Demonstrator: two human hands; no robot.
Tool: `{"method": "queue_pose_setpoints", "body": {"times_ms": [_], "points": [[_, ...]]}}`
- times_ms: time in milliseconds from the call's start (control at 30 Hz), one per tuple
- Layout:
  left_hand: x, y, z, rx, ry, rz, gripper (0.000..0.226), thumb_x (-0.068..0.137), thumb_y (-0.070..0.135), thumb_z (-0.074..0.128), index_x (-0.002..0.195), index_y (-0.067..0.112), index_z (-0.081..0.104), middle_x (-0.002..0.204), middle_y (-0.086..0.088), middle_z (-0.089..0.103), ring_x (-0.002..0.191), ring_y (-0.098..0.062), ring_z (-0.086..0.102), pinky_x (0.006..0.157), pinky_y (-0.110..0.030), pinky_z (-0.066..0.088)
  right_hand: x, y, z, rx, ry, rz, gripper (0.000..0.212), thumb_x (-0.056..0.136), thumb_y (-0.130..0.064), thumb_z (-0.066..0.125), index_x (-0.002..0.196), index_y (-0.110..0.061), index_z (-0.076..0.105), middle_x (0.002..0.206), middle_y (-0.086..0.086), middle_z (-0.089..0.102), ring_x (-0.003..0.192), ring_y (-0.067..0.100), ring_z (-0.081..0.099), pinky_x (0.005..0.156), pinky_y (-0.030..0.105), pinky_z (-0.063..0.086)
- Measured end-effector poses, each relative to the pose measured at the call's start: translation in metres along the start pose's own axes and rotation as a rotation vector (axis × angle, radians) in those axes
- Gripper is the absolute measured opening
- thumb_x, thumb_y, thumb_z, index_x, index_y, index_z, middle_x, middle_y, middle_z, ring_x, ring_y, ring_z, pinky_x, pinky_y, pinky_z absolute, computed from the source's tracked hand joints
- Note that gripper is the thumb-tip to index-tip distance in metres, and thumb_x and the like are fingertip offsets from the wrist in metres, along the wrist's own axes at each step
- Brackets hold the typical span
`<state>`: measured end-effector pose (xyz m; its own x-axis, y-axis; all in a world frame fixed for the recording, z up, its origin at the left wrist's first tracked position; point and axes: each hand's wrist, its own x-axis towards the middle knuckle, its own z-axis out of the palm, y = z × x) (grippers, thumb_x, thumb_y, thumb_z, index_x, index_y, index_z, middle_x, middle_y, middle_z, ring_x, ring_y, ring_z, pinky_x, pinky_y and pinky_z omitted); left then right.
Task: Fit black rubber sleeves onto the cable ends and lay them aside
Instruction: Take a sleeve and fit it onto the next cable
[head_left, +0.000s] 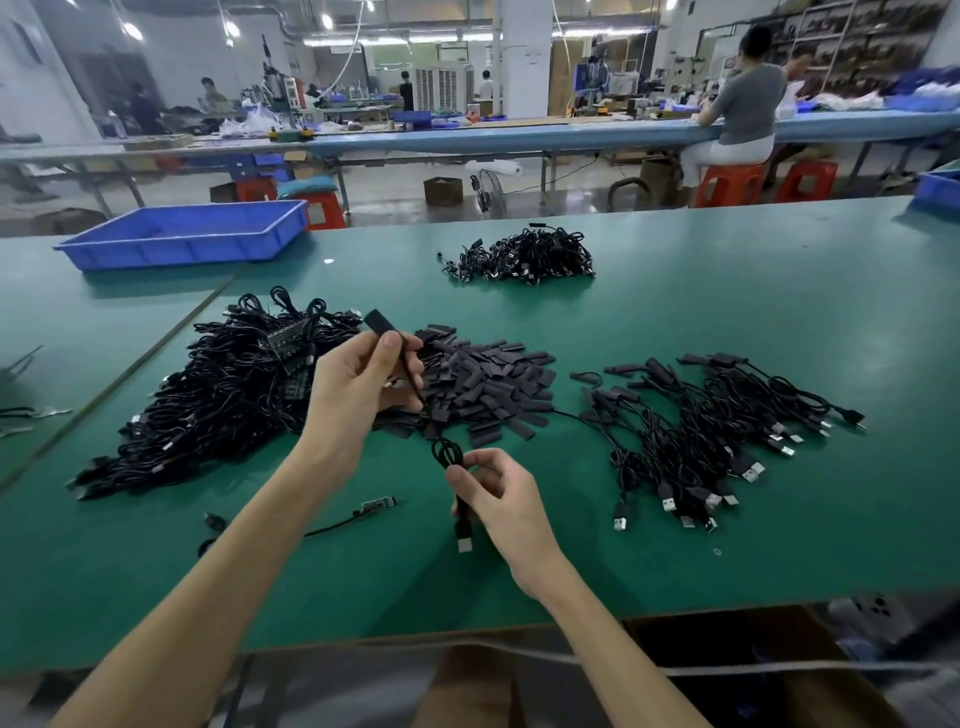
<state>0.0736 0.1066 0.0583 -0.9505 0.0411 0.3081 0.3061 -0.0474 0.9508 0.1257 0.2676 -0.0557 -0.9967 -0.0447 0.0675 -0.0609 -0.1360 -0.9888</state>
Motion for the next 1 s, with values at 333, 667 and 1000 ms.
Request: {"method": "queue_pose_setpoints", "body": {"times_ms": [333, 667, 1000], "points": [[-0.005, -0.015, 0.014, 0.357, -0.206, -0.017, 0.028, 0.106, 0.029, 0.053, 0.099, 0.022, 0.079, 0.08, 0.001, 0.07, 0.068, -0.009, 0.059, 0.062, -0.019, 0.047, 0.001, 0.0, 0.001, 0.092, 0.096, -0.002, 0.042, 0.085, -0.04, 0.08, 0.109, -0.009, 0.064, 0.072, 0.002, 0.066, 0.065, 0.013, 0.064, 0.066, 0.024, 0.053], [0.045, 0.022, 0.072, 0.381, -0.358, -0.186, 0.048, 0.106, 0.039, 0.052, 0.078, 0.003, 0.069, 0.055, -0.002, 0.063, 0.046, -0.02, 0.063, 0.045, -0.024, 0.05, 0.003, -0.001, -0.003, 0.213, 0.224, 0.071, 0.065, 0.103, -0.062, 0.035, 0.109, -0.006, 0.069, 0.072, 0.008, 0.071, 0.06, 0.015, 0.061, 0.063, 0.022, 0.051], [0.053, -0.003, 0.167, 0.196, -0.476, -0.385, 0.044, 0.107, 0.033, 0.051, 0.087, -0.002, 0.068, 0.052, 0.001, 0.055, 0.042, -0.009, 0.05, 0.042, -0.019, 0.045, 0.004, -0.002, -0.002, 0.165, 0.256, 0.084, 0.044, 0.114, -0.034, 0.034, 0.1, -0.006, 0.065, 0.069, 0.002, 0.069, 0.062, 0.014, 0.059, 0.065, 0.027, 0.047]]}}
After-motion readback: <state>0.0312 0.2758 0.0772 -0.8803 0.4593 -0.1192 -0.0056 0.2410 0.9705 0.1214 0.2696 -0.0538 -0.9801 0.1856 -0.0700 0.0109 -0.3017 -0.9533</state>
